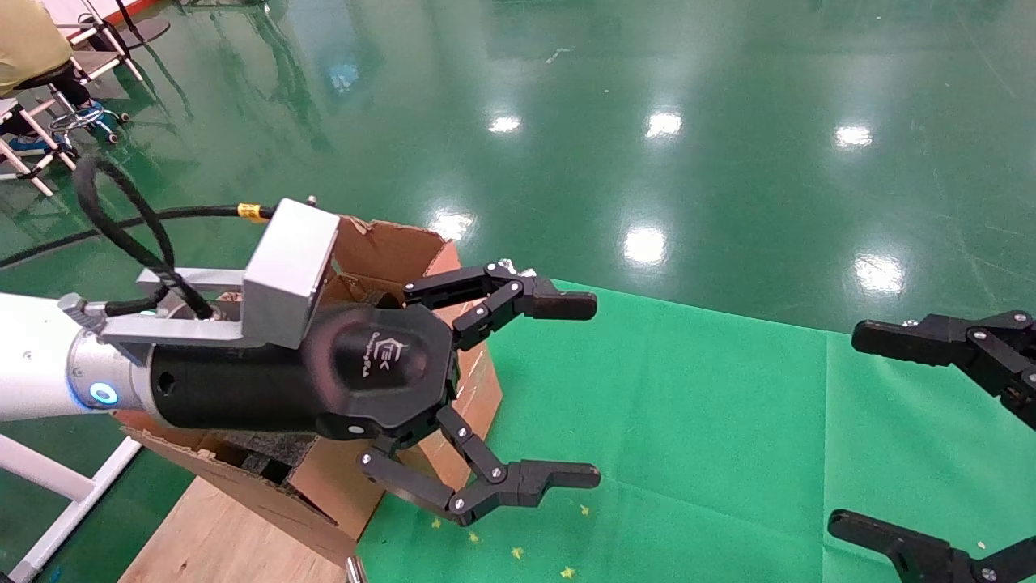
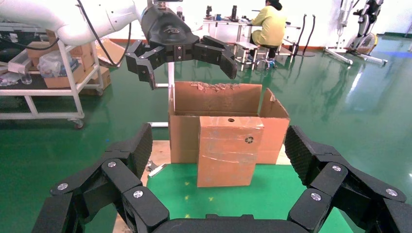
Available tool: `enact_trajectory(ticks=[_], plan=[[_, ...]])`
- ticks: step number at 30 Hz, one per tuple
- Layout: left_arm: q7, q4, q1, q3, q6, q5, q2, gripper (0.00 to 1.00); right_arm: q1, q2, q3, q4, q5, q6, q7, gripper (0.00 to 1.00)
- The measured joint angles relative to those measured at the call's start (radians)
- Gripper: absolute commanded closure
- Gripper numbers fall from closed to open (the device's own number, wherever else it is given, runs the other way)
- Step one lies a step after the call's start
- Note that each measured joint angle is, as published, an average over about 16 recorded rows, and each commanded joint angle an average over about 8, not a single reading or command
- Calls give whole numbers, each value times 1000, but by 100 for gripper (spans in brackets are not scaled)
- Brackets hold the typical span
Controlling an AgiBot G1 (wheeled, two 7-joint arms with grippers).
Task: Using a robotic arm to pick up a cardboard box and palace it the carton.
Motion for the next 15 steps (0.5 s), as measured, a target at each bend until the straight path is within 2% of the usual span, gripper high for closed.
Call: enact_trajectory(ticks=[13, 14, 15], plan=[[0, 0, 0, 0, 0, 0, 0, 0, 0, 0, 0, 0, 0, 0, 0, 0], [0, 0, 0, 0, 0, 0, 0, 0, 0, 0, 0, 0, 0, 0, 0, 5], [0, 0, 0, 0, 0, 0, 0, 0, 0, 0, 0, 0, 0, 0, 0, 16]])
